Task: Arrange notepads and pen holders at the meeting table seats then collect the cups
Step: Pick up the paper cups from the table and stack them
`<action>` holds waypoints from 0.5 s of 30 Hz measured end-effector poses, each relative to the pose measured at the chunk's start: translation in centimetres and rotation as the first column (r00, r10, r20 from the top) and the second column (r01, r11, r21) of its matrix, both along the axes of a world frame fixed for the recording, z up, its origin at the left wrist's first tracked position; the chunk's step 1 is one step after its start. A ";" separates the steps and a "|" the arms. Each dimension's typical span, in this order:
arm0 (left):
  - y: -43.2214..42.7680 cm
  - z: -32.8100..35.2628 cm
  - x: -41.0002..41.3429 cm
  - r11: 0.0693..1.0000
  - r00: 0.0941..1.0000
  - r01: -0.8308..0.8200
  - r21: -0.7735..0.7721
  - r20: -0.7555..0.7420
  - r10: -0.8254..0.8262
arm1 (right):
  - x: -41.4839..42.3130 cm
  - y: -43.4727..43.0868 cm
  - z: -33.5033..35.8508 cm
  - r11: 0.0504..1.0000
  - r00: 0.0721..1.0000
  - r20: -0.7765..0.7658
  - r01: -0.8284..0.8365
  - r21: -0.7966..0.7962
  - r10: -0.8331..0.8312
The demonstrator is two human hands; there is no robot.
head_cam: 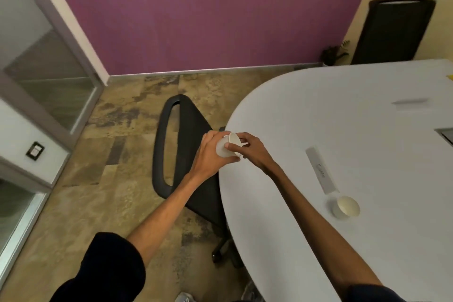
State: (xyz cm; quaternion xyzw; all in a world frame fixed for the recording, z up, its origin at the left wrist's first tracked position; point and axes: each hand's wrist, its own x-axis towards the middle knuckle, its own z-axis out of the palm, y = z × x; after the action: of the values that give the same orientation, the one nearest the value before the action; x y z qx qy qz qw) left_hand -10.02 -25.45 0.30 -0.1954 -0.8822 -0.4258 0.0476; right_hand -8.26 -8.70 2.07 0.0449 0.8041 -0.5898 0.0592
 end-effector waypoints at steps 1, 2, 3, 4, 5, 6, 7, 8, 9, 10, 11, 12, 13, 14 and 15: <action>-1.3 0.5 -0.3 1.000 1.000 -0.015 -0.006 -0.013 0.015 | -0.4 -1.2 0.6 1.000 1.000 -0.021 -0.002 -0.006 0.002; -2.7 1.1 -0.5 0.999 0.999 -0.034 -0.002 -0.026 0.034 | -0.8 -2.5 1.2 1.000 0.999 -0.043 -0.009 -0.013 0.008; -4.2 1.6 -0.7 0.999 0.998 -0.054 0.010 -0.038 0.054 | -1.1 -3.9 1.9 1.000 0.998 -0.065 -0.016 -0.023 0.015; -5.8 2.1 -0.9 0.997 0.996 -0.071 0.028 -0.049 0.072 | -1.5 -5.2 2.6 0.999 0.996 -0.084 -0.023 -0.038 0.019; -7.4 2.6 -1.1 0.995 0.994 -0.089 0.047 -0.060 0.091 | -1.9 -6.6 3.4 0.998 0.995 -0.102 -0.030 -0.058 0.024; -9.1 3.2 -1.3 0.992 0.991 -0.109 0.066 -0.072 0.114 | -2.2 -8.0 4.2 0.996 0.992 -0.119 -0.047 -0.077 0.037; -10.8 3.7 -1.5 0.988 0.986 -0.132 0.083 -0.088 0.139 | -2.7 -9.6 5.0 0.993 0.989 -0.138 -0.074 -0.087 0.062; -12.5 4.3 -1.5 0.984 0.981 -0.153 0.096 -0.106 0.163 | -3.1 -11.2 5.7 0.990 0.984 -0.152 -0.107 -0.088 0.093; -14.2 4.8 -1.6 0.980 0.975 -0.171 0.103 -0.123 0.183 | -3.4 -12.8 6.3 0.986 0.980 -0.159 -0.138 -0.089 0.123; -16.0 5.2 -1.5 0.976 0.970 -0.188 0.109 -0.138 0.202 | -3.8 -14.6 6.7 0.981 0.976 -0.161 -0.166 -0.096 0.149; -17.9 5.5 -1.5 0.971 0.963 -0.207 0.117 -0.148 0.223 | -4.1 -16.4 7.0 0.976 0.971 -0.163 -0.192 -0.106 0.173; -19.7 5.6 -1.4 0.964 0.956 -0.231 0.128 -0.154 0.250 | -4.5 -18.2 7.1 0.969 0.966 -0.165 -0.219 -0.114 0.199; -21.7 5.5 -1.2 0.955 0.946 -0.262 0.141 -0.156 0.283 | -4.9 -20.1 7.1 0.961 0.959 -0.164 -0.253 -0.116 0.232; -23.5 5.2 -1.1 0.943 0.935 -0.297 0.153 -0.154 0.319 | -5.3 -21.8 7.0 0.950 0.950 -0.158 -0.289 -0.115 0.270; -25.3 4.9 -0.9 0.929 0.923 -0.333 0.163 -0.146 0.356 | -5.7 -23.5 6.9 0.940 0.941 -0.147 -0.322 -0.114 0.304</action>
State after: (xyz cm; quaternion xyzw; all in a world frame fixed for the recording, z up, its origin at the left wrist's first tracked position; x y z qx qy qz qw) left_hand -10.92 -50.73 5.15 -0.0695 -0.8644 -0.4510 0.2112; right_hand -14.00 -32.15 8.97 -0.1256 0.7608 -0.6282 0.1040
